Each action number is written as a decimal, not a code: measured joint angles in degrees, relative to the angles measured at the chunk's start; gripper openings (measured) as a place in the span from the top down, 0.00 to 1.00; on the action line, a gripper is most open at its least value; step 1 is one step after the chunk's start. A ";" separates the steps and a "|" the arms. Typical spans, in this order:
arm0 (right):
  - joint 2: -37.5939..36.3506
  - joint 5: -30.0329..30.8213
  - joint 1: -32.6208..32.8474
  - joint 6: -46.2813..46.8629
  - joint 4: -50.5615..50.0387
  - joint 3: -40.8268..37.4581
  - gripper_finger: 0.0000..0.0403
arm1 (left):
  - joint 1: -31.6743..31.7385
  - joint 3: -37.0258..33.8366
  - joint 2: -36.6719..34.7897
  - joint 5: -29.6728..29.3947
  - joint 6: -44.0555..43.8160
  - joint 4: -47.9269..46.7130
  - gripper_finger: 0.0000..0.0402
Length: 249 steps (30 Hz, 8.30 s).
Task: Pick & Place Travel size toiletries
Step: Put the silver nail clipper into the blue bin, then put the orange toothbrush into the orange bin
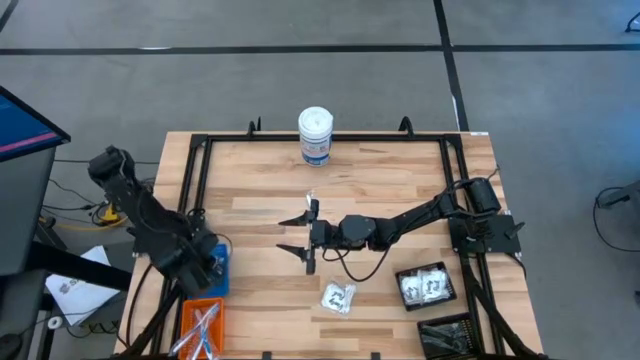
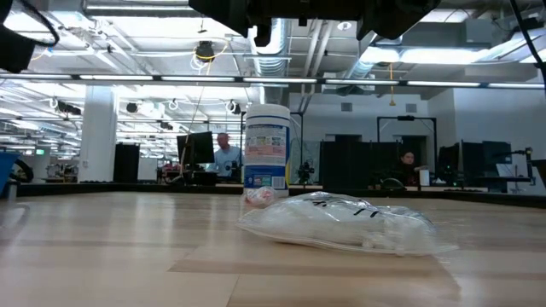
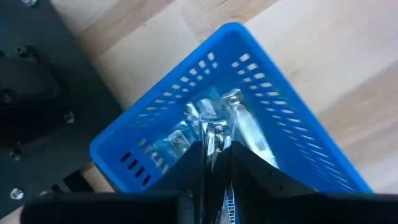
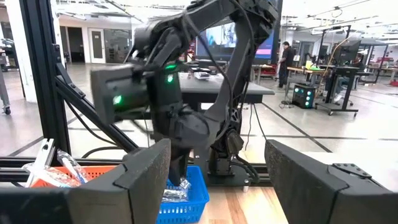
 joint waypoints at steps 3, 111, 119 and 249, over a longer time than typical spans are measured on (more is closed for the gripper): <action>0.00 0.02 0.00 0.00 0.00 0.00 0.37 | 0.00 -0.02 3.80 0.43 -0.21 1.15 0.87; 0.02 -12.72 4.86 -14.58 3.93 0.02 0.37 | 20.41 -3.91 8.04 -4.94 105.29 72.16 0.81; 0.02 -12.90 4.20 -12.21 2.00 0.02 0.37 | 19.78 -3.91 8.04 -5.01 101.77 74.03 0.81; -3.56 38.08 23.55 -34.12 -114.11 39.17 0.96 | 28.33 -6.99 9.54 2.62 86.34 86.74 0.81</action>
